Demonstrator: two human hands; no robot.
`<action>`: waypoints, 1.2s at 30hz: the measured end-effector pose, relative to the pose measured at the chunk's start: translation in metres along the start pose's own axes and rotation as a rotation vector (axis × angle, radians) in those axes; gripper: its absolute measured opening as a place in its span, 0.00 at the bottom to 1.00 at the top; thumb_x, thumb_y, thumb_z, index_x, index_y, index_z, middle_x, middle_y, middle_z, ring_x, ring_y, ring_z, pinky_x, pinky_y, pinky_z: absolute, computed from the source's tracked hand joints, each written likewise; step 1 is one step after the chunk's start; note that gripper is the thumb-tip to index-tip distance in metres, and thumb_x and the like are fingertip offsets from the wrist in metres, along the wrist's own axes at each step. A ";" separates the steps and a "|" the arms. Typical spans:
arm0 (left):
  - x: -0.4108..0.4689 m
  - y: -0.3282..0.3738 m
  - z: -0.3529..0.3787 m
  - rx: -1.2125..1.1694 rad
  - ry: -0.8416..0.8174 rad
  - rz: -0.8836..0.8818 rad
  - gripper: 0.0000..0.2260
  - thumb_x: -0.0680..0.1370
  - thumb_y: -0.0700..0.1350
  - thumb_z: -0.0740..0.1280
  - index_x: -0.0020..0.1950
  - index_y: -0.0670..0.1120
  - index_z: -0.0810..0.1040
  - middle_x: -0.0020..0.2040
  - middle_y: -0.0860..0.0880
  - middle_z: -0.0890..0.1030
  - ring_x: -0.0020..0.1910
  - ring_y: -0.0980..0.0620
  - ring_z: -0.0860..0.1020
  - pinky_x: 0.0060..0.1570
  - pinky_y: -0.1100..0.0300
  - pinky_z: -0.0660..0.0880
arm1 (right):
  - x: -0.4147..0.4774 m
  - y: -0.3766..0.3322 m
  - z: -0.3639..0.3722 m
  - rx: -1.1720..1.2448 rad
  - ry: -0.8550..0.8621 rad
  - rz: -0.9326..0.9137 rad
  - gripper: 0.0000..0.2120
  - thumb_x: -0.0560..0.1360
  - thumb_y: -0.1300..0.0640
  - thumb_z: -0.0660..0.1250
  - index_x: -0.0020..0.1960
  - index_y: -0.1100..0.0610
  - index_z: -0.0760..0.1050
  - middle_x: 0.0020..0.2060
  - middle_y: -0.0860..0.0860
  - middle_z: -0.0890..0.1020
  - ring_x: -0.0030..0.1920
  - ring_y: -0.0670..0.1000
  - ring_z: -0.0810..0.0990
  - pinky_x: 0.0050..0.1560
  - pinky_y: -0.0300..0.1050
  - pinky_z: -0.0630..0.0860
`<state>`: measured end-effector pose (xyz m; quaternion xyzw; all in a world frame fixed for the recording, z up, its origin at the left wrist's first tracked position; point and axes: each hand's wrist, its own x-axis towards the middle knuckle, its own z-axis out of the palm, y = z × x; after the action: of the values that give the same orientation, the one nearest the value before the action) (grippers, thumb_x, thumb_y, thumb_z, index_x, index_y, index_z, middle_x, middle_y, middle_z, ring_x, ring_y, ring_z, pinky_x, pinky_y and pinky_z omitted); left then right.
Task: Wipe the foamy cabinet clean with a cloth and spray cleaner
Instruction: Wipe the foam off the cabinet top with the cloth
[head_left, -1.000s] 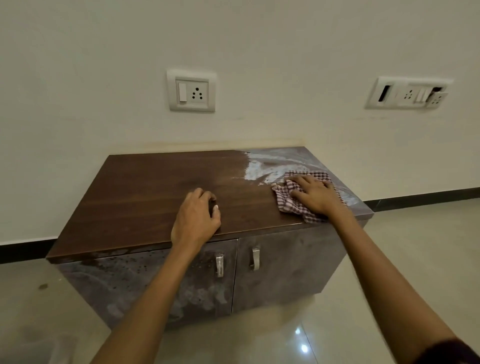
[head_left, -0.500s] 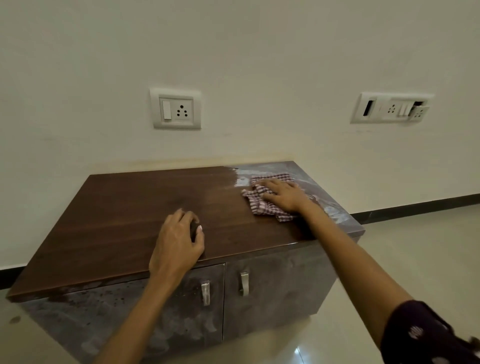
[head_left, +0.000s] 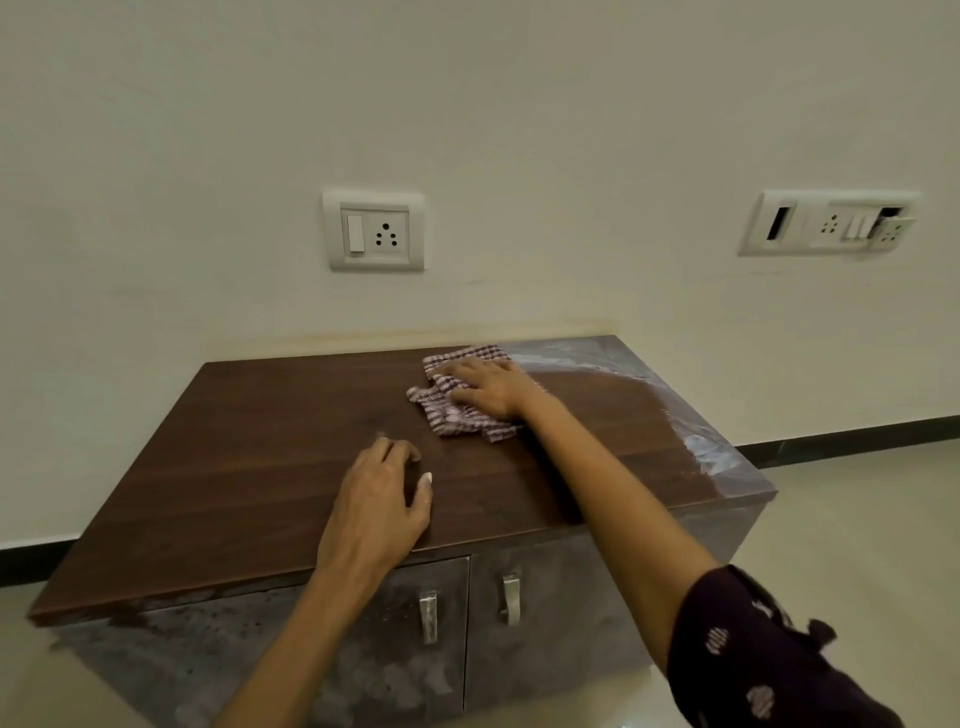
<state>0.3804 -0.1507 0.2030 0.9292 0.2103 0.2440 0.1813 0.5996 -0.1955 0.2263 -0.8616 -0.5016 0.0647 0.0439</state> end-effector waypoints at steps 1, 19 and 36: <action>0.000 -0.001 0.000 -0.009 0.004 0.001 0.12 0.77 0.48 0.61 0.58 0.45 0.73 0.56 0.48 0.74 0.56 0.50 0.72 0.55 0.58 0.70 | 0.000 0.019 -0.001 0.007 0.011 0.050 0.24 0.80 0.44 0.50 0.75 0.46 0.53 0.76 0.49 0.54 0.75 0.50 0.52 0.73 0.55 0.46; 0.003 -0.003 0.001 -0.003 -0.028 0.009 0.15 0.77 0.50 0.60 0.62 0.48 0.70 0.59 0.51 0.71 0.59 0.53 0.70 0.57 0.60 0.68 | 0.047 0.000 -0.002 0.050 0.016 -0.027 0.26 0.80 0.46 0.53 0.75 0.46 0.52 0.76 0.50 0.55 0.75 0.51 0.54 0.73 0.55 0.47; 0.001 0.009 0.003 0.023 -0.023 0.036 0.13 0.79 0.45 0.57 0.62 0.47 0.71 0.59 0.52 0.73 0.58 0.55 0.72 0.56 0.66 0.66 | 0.011 0.150 -0.016 0.076 0.142 0.412 0.28 0.78 0.42 0.52 0.75 0.52 0.54 0.75 0.53 0.56 0.73 0.57 0.58 0.71 0.55 0.52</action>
<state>0.3861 -0.1586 0.2050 0.9376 0.1940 0.2340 0.1687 0.7363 -0.2598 0.2203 -0.9460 -0.3076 0.0304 0.0974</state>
